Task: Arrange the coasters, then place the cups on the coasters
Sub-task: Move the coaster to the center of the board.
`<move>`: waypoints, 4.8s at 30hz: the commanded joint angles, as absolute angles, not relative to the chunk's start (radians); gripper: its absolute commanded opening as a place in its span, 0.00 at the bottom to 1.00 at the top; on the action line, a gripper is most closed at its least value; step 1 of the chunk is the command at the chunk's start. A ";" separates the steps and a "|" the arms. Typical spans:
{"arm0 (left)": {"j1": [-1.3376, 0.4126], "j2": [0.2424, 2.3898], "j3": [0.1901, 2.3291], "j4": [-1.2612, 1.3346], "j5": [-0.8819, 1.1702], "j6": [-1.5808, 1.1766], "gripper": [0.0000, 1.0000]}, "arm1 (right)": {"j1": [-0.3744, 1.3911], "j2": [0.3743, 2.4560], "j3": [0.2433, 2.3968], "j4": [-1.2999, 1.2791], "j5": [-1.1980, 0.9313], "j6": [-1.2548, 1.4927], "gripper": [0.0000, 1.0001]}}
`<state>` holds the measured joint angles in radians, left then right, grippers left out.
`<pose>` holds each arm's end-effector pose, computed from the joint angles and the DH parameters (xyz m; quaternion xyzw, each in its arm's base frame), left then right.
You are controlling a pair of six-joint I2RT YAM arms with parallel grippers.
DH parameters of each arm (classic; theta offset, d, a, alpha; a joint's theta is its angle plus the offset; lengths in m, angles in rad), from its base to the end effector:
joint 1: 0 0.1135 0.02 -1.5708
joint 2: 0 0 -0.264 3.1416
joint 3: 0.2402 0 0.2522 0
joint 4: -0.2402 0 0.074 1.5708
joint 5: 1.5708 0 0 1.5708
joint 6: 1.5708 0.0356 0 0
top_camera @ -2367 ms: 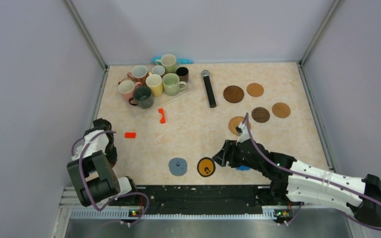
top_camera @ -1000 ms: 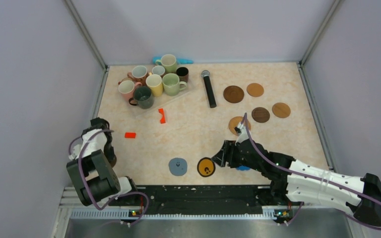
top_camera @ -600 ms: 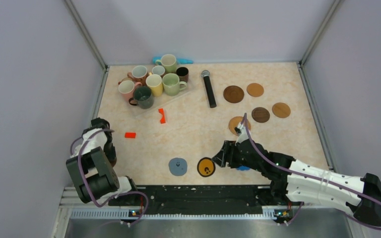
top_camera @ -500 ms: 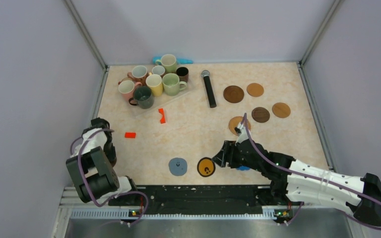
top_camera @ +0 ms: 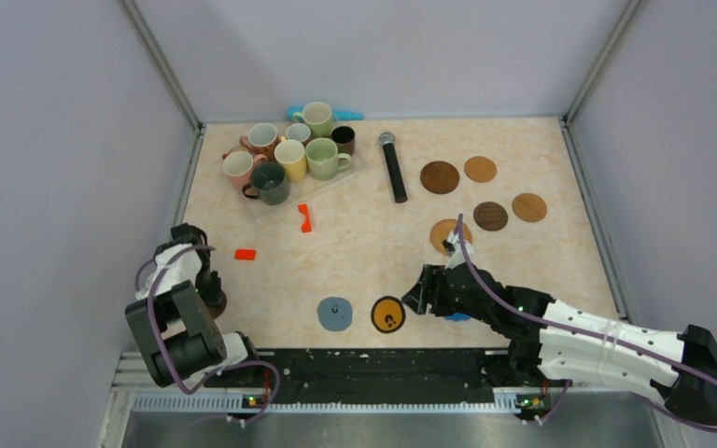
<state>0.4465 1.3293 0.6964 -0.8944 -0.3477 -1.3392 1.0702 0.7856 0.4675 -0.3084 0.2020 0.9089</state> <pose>0.1702 0.0949 0.1660 -0.7693 0.6147 0.1467 0.0940 0.0893 0.1483 0.2168 -0.0257 0.8869 0.3289 0.3235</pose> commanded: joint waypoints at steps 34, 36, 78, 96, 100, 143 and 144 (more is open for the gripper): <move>-0.276 1.136 0.516 -0.986 -0.097 -1.574 0.00 | 1.064 0.750 0.504 -0.288 0.220 0.941 0.62; -0.310 1.144 0.516 -0.981 -0.095 -1.595 0.00 | 1.063 0.759 0.510 -0.290 0.218 0.937 0.62; -0.550 1.020 0.751 -1.068 -0.322 -1.556 0.00 | 1.064 0.822 0.534 -0.326 0.301 0.994 0.62; -0.548 0.694 0.977 -0.828 -0.620 -0.704 0.93 | 0.761 0.899 0.596 -0.719 0.392 1.078 0.94; -0.549 0.613 0.978 -0.739 -0.577 -0.512 0.99 | 0.700 0.882 0.559 -0.724 0.372 1.097 0.99; -0.548 0.482 0.780 -0.572 -0.583 -0.230 0.98 | 0.661 1.084 0.555 -0.604 0.202 0.887 0.73; -0.548 0.480 0.780 -0.573 -0.583 -0.231 0.98 | 0.661 1.094 0.566 -0.604 0.211 0.880 0.74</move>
<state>-0.5461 0.4908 0.7822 -0.6201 -0.5671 -0.2401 0.6708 1.0679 0.5076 -0.5915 0.1677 0.9085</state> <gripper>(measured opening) 0.978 0.730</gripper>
